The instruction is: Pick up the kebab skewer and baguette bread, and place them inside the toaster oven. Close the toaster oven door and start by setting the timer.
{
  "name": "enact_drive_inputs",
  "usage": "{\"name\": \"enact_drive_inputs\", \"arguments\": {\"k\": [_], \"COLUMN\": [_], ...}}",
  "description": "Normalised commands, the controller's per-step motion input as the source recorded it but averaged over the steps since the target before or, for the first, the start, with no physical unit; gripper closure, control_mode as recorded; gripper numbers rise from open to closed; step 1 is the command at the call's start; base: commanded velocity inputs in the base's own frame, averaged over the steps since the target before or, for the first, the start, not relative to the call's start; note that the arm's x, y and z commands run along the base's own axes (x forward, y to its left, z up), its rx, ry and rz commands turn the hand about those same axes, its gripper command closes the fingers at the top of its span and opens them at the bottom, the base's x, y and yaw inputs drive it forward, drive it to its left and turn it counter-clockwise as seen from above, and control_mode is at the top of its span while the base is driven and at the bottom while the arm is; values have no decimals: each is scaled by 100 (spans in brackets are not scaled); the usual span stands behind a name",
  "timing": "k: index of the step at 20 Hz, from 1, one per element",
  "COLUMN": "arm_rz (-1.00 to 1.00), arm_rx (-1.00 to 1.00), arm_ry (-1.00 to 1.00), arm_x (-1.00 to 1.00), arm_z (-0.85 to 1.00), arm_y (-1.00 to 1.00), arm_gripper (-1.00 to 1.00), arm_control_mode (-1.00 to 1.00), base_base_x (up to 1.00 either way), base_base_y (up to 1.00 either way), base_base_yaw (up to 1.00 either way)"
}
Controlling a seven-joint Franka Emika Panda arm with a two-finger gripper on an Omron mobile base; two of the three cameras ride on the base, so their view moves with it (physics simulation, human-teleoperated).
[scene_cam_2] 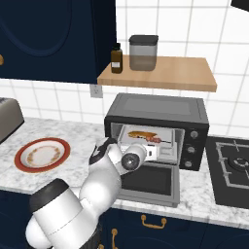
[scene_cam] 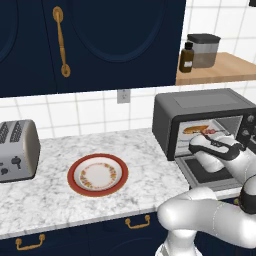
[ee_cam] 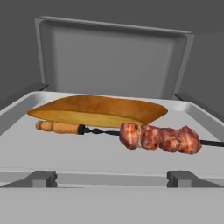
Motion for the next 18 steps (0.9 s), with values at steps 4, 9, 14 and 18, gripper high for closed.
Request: {"name": "enact_drive_inputs", "arguments": {"k": [4,9,14,18], "arm_rz": [0,0,0,0], "arm_rx": [0,0,0,0], "arm_ry": [0,0,0,0], "arm_x": [20,21,24,22], "arm_z": [0,0,0,0], "arm_y": [0,0,1,1], "arm_gripper": [-100,-100,-100,-100], "arm_control_mode": [-100,-100,-100,-100], "base_base_x": [0,0,0,0], "base_base_y": [0,0,0,0], "base_base_yaw": [0,0,0,0]}}
